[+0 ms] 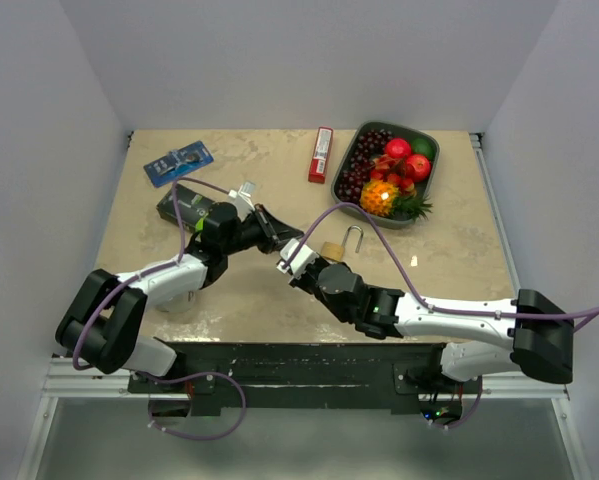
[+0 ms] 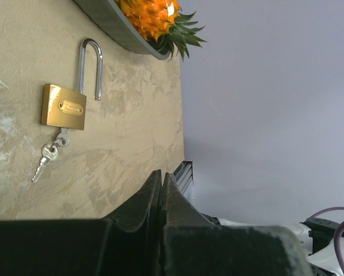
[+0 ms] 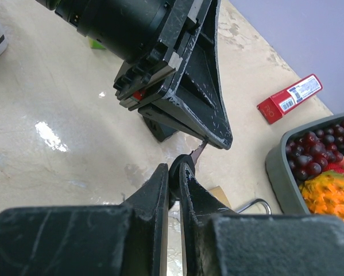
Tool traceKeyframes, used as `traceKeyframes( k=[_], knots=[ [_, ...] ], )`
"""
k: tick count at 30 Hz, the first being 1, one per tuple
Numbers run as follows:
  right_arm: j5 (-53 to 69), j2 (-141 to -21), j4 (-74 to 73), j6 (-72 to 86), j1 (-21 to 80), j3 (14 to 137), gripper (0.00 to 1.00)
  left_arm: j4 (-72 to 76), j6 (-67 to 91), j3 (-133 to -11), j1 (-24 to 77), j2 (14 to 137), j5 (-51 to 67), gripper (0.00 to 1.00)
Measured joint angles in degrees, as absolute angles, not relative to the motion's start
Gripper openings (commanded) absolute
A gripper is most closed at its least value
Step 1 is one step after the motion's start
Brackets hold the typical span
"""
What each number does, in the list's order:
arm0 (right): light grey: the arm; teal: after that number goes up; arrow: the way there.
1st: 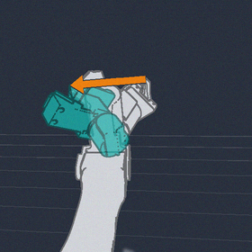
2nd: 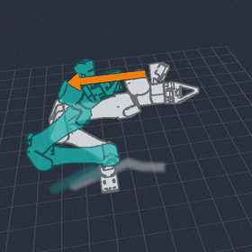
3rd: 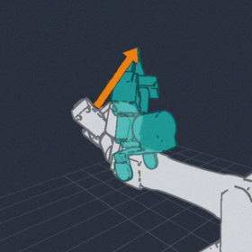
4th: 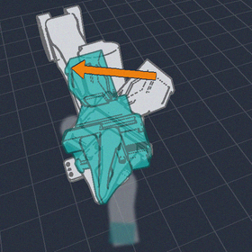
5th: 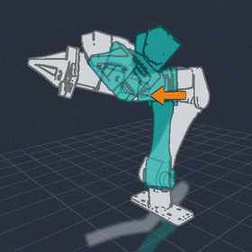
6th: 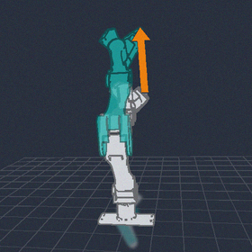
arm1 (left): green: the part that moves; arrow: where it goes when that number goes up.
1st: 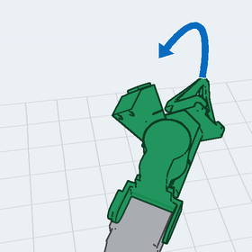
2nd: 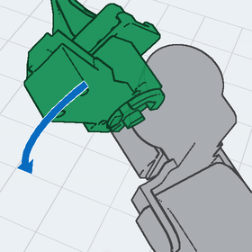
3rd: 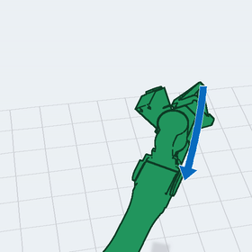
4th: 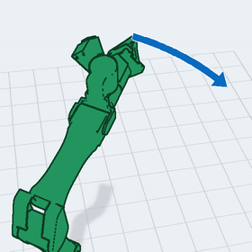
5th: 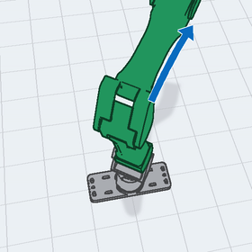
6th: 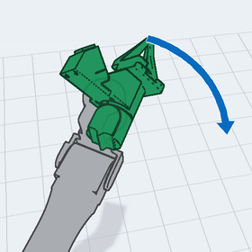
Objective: Unlock with the key
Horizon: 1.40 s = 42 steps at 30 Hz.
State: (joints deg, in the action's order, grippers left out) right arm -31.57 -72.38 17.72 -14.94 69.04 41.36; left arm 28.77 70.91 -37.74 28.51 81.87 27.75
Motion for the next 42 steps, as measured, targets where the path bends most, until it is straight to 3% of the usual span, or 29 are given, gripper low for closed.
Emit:
traceKeyframes(
  k=[2, 5, 10, 14, 20, 24, 30, 36, 42],
  knots=[
    [-31.86, -72.53, 17.72, -14.59, 69.06, 41.19, 0.02, 29.78, 71.46, -37.15, 28.51, 81.84, 27.27, 0.0],
    [-32.29, -72.71, 17.43, -13.89, 69.06, 40.91, 0.14, 30.87, 71.88, -36.4, 28.51, 81.78, 26.46, 0.0],
    [-33.23, -72.42, 16.67, -10.9, 68.86, 39.79, 0.43, 32.77, 71.7, -35.73, 28.51, 80.88, 25.98, 0.0],
    [-33.52, -70.57, 15.66, -8.12, 68.25, 37.54, 0.58, 34.65, 70.61, -35.73, 28.53, 80.12, 25.21, 0.0],
    [-27.42, -65.56, 13.93, -1.1, 63.55, 36.67, 0.67, 37.21, 67.61, -35.0, 28.53, 80.07, 23.75, 0.0],
    [-13.28, -60.8, 14.68, 6.2, 50.94, 36.38, 0.7, 37.93, 64.55, -34.39, 28.53, 80.07, 23.83, 0.0],
    [7.51, -60.75, 20.21, 16.8, 40.18, 35.46, 0.7, 41.85, 60.55, -33.15, 28.53, 80.07, 26.11, 0.0],
    [23.66, -66.37, 28.91, 25.65, 35.99, 32.08, 0.69, 46.63, 59.31, -31.83, 28.53, 80.01, 28.91, 0.0],
    [30.74, -69.06, 33.19, 29.87, 35.94, 31.18, 0.67, 49.36, 59.16, -31.44, 28.53, 79.61, 30.89, 0.0]
  ],
)
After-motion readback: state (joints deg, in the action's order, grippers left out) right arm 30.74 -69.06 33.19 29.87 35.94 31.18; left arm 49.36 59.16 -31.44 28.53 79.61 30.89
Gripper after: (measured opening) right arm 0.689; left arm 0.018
